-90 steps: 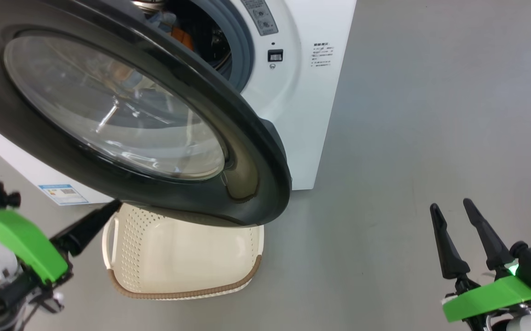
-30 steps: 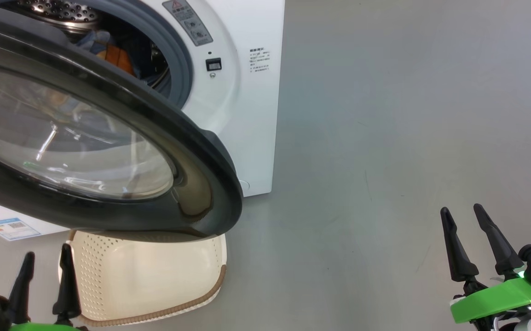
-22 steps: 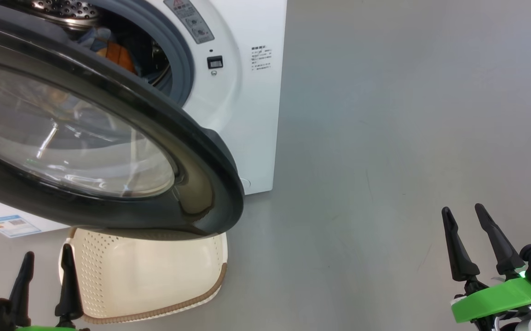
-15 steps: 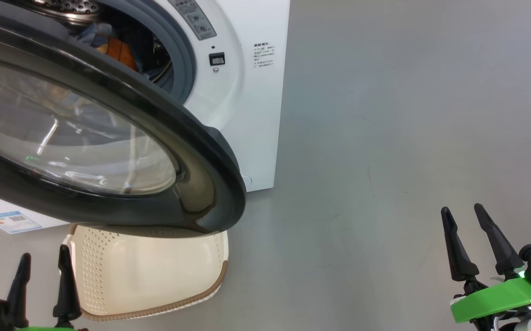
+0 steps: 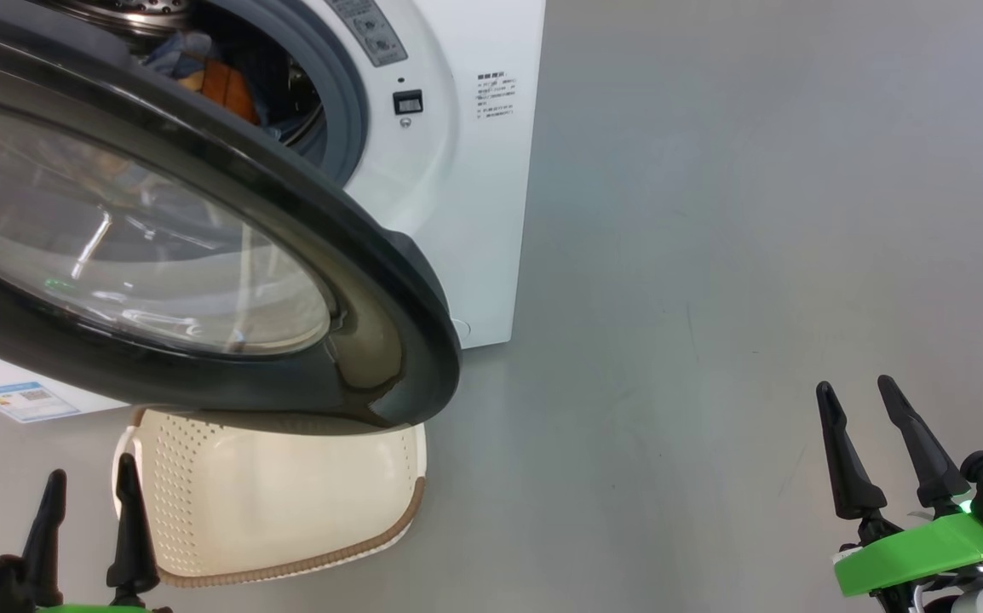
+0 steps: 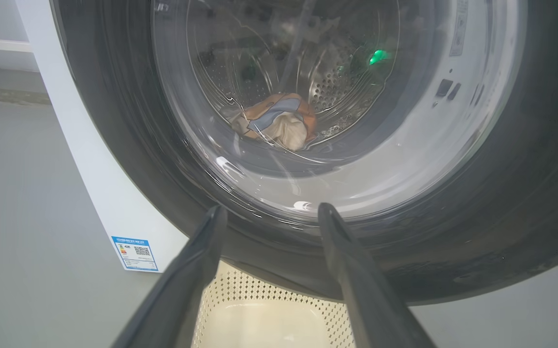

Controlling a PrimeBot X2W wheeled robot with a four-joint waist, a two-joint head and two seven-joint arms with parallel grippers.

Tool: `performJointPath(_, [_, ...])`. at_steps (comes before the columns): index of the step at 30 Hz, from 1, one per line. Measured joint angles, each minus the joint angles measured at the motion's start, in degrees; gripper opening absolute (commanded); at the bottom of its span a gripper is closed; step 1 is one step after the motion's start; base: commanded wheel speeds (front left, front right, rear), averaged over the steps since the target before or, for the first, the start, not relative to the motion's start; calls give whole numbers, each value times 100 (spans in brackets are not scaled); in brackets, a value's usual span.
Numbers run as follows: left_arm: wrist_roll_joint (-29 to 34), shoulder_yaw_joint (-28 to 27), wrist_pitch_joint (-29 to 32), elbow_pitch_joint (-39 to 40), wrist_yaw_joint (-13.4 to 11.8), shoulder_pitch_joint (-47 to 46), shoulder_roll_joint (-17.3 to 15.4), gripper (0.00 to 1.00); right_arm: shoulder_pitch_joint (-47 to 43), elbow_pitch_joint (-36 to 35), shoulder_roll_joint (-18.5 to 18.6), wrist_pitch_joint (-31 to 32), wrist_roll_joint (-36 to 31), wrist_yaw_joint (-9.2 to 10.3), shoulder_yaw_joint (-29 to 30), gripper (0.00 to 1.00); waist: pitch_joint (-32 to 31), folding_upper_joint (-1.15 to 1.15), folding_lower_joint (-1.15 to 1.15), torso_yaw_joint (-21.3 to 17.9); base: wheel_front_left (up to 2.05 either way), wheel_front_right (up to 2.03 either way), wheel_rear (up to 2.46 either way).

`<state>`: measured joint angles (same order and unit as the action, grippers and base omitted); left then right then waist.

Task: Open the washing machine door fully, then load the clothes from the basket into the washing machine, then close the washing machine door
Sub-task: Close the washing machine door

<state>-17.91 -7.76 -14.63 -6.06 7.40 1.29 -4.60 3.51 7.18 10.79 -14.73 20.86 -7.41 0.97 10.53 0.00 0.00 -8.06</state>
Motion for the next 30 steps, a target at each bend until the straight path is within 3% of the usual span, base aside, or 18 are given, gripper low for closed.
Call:
performJointPath(3, [-1, 7, 0, 0, 0, -9, 0, 100, 2, 2, 0, 0, 0, 0, -3, 100, 12, 0, 0, 25, 0, 0, 0])
performJointPath(4, [-1, 9, 0, 0, 0, -9, 1, 100, 3, 3, -1, 0, 0, 0, -10, 57, 13, 0, 0, 36, 0, 0, 0])
performJointPath(6, [-3, 7, 0, 0, 0, -11, 9, 100, 14, 11, -8, 0, 5, 0, -36, 0, 15, 0, 0, 63, 0, 0, 0])
performJointPath(19, [-4, 11, 0, 21, 0, -13, 175, 100, 641, -337, -27, 0, 51, 0, -501, 0, -47, 0, 0, 368, 0, 0, 0])
performJointPath(30, [-11, 8, 0, 108, 0, -12, 199, 100, 1377, -1284, -35, -1, 271, 1, -1292, 0, -135, 0, 0, 576, 0, 0, 0])
